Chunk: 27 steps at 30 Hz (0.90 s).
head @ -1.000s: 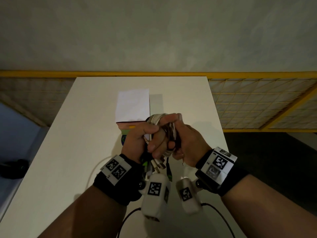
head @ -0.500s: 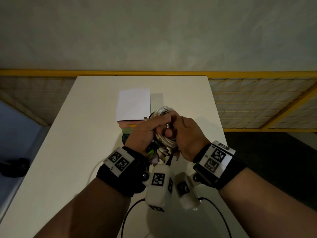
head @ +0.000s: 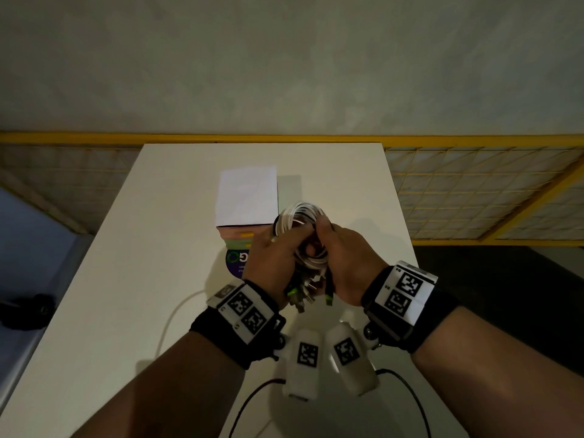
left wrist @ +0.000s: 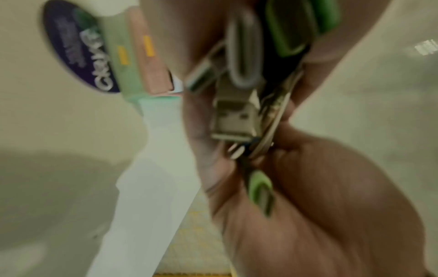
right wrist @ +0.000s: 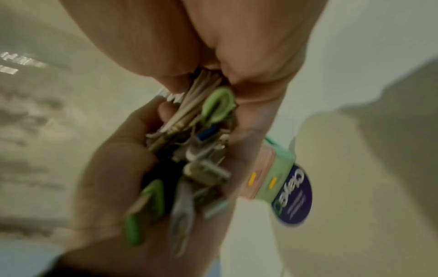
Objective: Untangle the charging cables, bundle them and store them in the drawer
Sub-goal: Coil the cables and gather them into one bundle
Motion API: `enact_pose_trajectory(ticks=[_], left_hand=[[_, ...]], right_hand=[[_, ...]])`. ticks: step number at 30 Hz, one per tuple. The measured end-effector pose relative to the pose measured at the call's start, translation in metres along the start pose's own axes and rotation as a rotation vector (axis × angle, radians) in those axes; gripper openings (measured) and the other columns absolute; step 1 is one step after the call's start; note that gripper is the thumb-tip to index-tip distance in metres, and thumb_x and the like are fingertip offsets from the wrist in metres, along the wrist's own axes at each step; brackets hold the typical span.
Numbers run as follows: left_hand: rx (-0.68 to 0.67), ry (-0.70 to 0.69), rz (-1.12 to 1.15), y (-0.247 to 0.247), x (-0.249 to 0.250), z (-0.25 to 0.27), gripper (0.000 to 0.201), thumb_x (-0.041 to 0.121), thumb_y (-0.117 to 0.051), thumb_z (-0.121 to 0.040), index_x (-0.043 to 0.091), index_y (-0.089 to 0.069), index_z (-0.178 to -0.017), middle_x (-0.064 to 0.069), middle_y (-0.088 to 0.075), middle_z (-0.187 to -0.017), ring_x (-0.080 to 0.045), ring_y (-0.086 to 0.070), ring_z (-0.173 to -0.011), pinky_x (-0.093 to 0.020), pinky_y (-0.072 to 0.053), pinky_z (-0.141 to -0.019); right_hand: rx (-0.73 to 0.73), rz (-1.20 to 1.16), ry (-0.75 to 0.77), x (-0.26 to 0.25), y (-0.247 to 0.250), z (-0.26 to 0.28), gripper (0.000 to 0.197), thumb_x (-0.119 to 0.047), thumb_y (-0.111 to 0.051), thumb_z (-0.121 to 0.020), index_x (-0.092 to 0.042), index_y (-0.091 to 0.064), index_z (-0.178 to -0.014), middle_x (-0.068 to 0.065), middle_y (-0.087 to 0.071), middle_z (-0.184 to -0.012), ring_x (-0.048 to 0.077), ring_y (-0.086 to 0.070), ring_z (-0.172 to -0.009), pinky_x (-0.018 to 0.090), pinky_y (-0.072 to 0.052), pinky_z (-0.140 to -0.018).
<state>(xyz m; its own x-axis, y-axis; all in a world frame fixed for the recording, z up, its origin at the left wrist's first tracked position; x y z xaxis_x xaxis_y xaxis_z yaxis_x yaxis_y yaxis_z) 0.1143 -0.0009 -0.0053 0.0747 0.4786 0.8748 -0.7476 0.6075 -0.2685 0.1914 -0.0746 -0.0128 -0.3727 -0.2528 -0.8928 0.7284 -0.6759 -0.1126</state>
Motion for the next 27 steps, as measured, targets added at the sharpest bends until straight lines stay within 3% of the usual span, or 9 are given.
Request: enact_pose_trajectory(ticks=[3,6,11,14,16,19,22,24,27], left_hand=[[-0.003,0.01,0.014,0.001,-0.003,0.001,0.026,0.024,-0.067,-0.09,0.0,-0.073,-0.099,-0.019,-0.073,-0.077,-0.029,-0.07,-0.06,-0.033,-0.054,-0.052],[-0.04,-0.011,-0.008,0.001,0.0,0.0,0.034,0.037,-0.063,-0.093,0.004,-0.072,-0.094,-0.011,-0.073,-0.071,-0.023,-0.069,-0.055,-0.028,-0.052,-0.046],[-0.114,0.037,-0.007,0.0,-0.013,-0.002,0.063,0.07,-0.055,-0.078,0.017,-0.076,-0.103,-0.018,-0.075,-0.107,-0.038,-0.071,-0.101,-0.061,-0.052,-0.091],[-0.136,0.097,-0.029,-0.001,-0.018,-0.003,0.068,0.077,-0.049,-0.073,0.017,-0.077,-0.093,-0.017,-0.075,-0.104,-0.043,-0.069,-0.1,-0.069,-0.047,-0.093],[-0.186,0.151,-0.007,-0.004,-0.023,-0.003,0.083,0.079,-0.042,-0.074,0.01,-0.072,-0.109,-0.022,-0.072,-0.112,-0.051,-0.063,-0.109,-0.067,-0.045,-0.097],[-0.289,0.229,0.08,-0.013,-0.027,-0.003,0.093,0.08,-0.034,-0.076,0.007,-0.067,-0.122,-0.025,-0.066,-0.125,-0.051,-0.056,-0.119,-0.061,-0.046,-0.099],[-0.315,0.211,0.141,-0.014,-0.025,0.0,0.071,0.064,-0.041,-0.088,0.008,-0.066,-0.124,-0.024,-0.063,-0.129,-0.047,-0.054,-0.124,-0.064,-0.039,-0.104],[-0.284,0.2,0.149,-0.014,-0.025,0.006,0.046,0.041,-0.051,-0.094,0.009,-0.066,-0.122,-0.021,-0.067,-0.125,-0.042,-0.063,-0.113,-0.057,-0.047,-0.098],[-0.203,0.182,0.137,-0.016,-0.027,0.007,0.038,0.035,-0.045,-0.102,0.01,-0.067,-0.12,-0.014,-0.074,-0.105,-0.029,-0.067,-0.081,-0.042,-0.052,-0.075]], right_hand=[[-0.1,-0.003,0.041,-0.003,-0.005,0.003,0.049,-0.052,-0.042,-0.098,-0.014,-0.065,-0.118,0.017,-0.072,-0.113,0.032,-0.07,-0.103,0.056,-0.054,-0.091],[-0.219,0.011,0.135,-0.009,-0.015,0.005,0.041,-0.048,-0.069,-0.083,-0.019,-0.067,-0.112,0.025,-0.07,-0.108,0.044,-0.068,-0.1,0.062,-0.054,-0.087],[-0.193,0.11,0.306,-0.018,-0.008,0.007,0.048,-0.006,-0.086,-0.068,-0.023,-0.067,-0.109,0.009,-0.076,-0.102,0.021,-0.074,-0.09,0.03,-0.059,-0.072],[-0.148,0.185,0.35,-0.025,-0.002,0.008,0.051,-0.009,-0.088,-0.065,-0.02,-0.068,-0.11,0.009,-0.076,-0.102,0.021,-0.073,-0.095,0.037,-0.06,-0.083],[-0.123,0.217,0.349,-0.025,0.002,0.006,0.05,-0.009,-0.09,-0.063,-0.016,-0.068,-0.107,0.012,-0.076,-0.096,0.023,-0.074,-0.09,0.041,-0.06,-0.083],[-0.091,0.253,0.342,-0.025,0.006,0.004,0.045,-0.008,-0.091,-0.06,-0.018,-0.068,-0.097,0.014,-0.073,-0.09,0.023,-0.073,-0.082,0.044,-0.061,-0.079],[-0.069,0.282,0.349,-0.026,0.01,0.001,0.044,-0.007,-0.087,-0.061,-0.03,-0.071,-0.095,-0.002,-0.075,-0.083,0.016,-0.073,-0.078,0.038,-0.061,-0.074],[-0.049,0.264,0.341,-0.028,0.017,-0.002,0.044,-0.005,-0.085,-0.063,-0.044,-0.069,-0.078,-0.014,-0.072,-0.07,0.005,-0.068,-0.065,0.027,-0.057,-0.065],[-0.04,0.275,0.338,-0.027,0.021,-0.006,0.048,-0.003,-0.08,-0.064,-0.048,-0.065,-0.072,-0.018,-0.068,-0.064,0.001,-0.063,-0.059,0.025,-0.053,-0.059]])
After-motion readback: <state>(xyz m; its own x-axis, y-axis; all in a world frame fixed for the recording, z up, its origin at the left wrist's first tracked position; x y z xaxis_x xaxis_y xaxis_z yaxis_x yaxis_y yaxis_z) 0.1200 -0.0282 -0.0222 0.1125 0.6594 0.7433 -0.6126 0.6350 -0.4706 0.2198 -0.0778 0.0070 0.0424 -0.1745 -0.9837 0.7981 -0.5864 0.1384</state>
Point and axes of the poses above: each hand's wrist, its own z-axis away from the middle knuckle, its own y-axis out of the back of the hand, x = y × z, the point moved 8 cm from there along -z, towards the middle knuckle
